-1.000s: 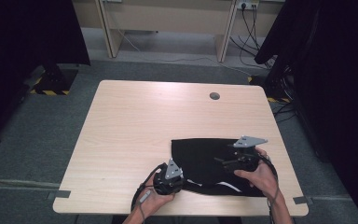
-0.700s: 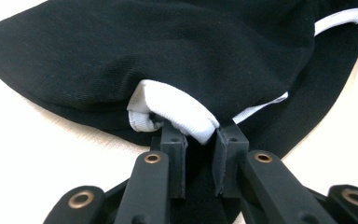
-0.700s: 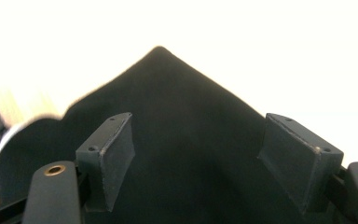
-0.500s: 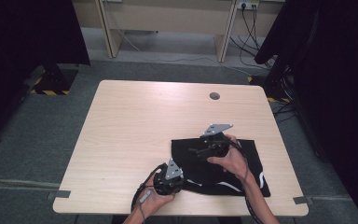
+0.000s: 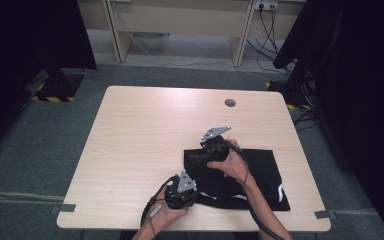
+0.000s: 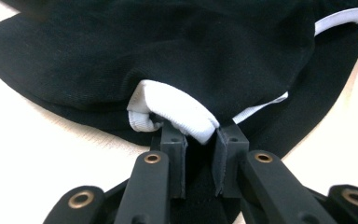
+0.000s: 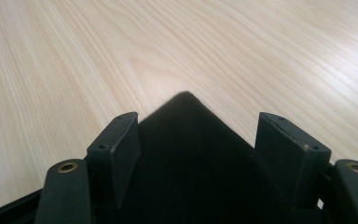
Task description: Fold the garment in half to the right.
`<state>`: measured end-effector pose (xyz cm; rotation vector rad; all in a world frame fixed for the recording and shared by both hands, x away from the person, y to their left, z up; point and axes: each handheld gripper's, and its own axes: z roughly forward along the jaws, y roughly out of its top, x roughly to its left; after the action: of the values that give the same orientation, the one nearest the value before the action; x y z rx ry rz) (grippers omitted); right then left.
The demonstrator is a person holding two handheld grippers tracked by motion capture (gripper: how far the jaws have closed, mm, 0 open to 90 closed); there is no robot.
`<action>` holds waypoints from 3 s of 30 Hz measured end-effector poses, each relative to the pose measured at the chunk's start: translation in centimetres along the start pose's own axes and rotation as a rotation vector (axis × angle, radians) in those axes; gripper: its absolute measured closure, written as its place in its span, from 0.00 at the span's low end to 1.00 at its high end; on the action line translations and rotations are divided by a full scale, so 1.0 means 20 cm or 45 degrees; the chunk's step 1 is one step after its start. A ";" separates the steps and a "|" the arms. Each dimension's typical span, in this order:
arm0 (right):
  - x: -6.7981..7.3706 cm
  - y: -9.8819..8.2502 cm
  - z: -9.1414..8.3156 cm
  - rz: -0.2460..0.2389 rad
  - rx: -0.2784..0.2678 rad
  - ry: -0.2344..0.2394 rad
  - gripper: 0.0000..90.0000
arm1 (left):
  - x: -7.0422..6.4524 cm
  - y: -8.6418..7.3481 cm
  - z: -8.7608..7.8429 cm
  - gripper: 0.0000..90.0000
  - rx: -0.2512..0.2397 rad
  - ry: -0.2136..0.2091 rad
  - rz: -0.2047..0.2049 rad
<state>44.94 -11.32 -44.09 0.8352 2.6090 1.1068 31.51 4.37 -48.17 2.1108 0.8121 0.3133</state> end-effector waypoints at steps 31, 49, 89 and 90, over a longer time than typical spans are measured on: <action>-0.04 0.13 0.04 0.029 -0.064 0.104 0.92 | 0.07 0.08 -0.14 0.87 -0.073 -0.043 -0.005; -0.19 0.05 -0.40 0.085 -0.287 0.030 0.93 | -0.07 0.42 -0.18 0.87 -0.135 -0.122 0.116; -0.39 -0.37 -0.66 0.200 -0.033 -0.324 0.46 | -0.25 0.51 0.18 0.34 -0.154 -0.342 0.019; -0.39 -0.37 -0.66 0.206 -0.028 -0.328 0.45 | -0.23 0.50 0.16 0.33 -0.164 -0.339 0.011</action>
<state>43.30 -27.85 -40.33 1.1203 2.3482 0.9886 33.87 -5.03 -42.05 1.9830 0.6096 0.0827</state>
